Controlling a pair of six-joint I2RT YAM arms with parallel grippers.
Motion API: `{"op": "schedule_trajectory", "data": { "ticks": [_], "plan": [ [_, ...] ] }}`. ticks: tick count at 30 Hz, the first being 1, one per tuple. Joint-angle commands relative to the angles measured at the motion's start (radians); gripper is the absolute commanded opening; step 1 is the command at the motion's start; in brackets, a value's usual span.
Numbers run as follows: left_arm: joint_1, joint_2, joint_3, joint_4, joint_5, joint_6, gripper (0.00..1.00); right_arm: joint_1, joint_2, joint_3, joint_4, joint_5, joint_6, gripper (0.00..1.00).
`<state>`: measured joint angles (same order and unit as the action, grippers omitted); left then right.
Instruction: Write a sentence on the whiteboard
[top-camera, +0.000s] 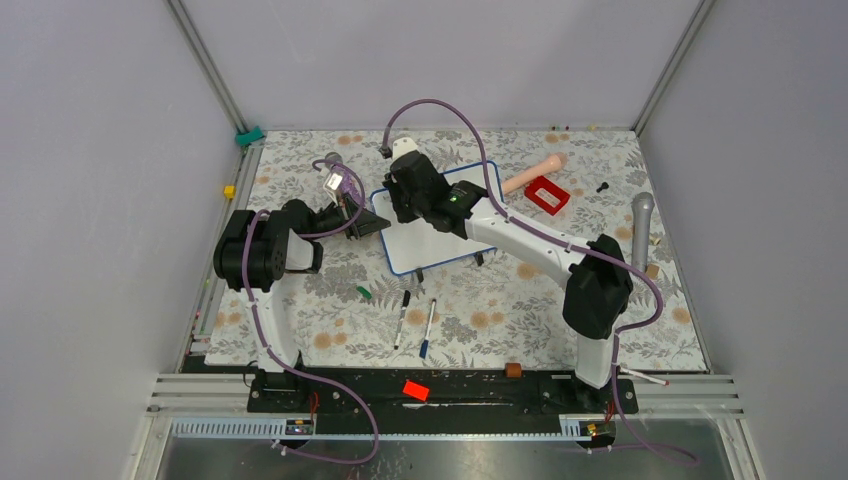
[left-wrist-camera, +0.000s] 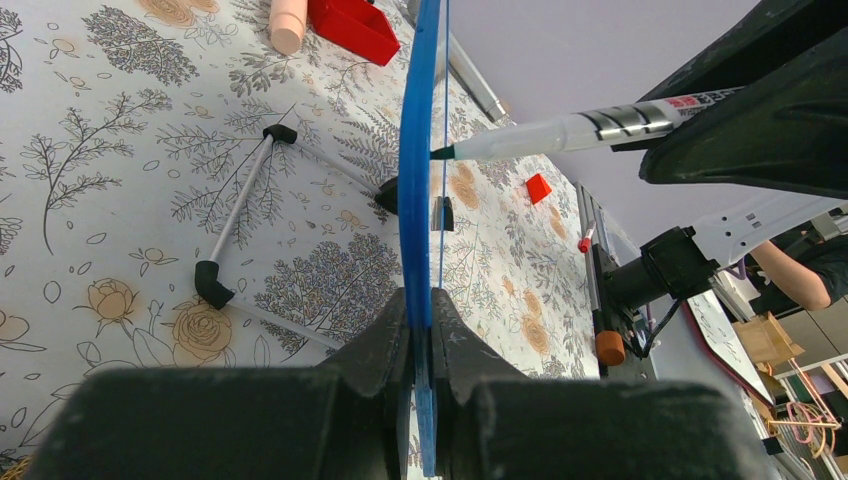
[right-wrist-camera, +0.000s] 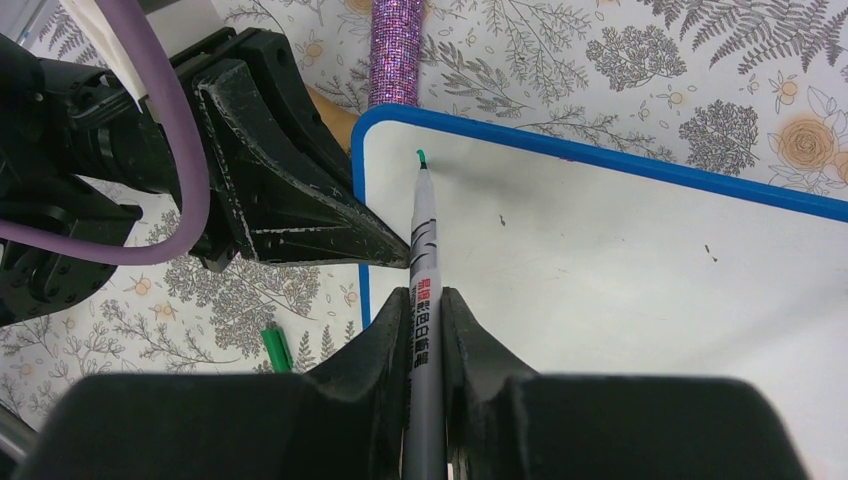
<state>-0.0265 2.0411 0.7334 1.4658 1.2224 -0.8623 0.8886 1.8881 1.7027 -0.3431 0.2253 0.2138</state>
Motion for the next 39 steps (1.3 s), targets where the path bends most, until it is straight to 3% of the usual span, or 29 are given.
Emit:
{"op": "schedule_trajectory", "data": {
  "ticks": [1,39],
  "plan": [
    [-0.012,-0.007,-0.014,0.005,0.069,0.112,0.0,0.009,-0.001,0.025,-0.016,0.014,0.004,0.0],
    [-0.012,-0.007,-0.015,0.006,0.066,0.114,0.0,0.009,-0.1,-0.031,-0.017,-0.023,0.009,0.0]
  ]
}}
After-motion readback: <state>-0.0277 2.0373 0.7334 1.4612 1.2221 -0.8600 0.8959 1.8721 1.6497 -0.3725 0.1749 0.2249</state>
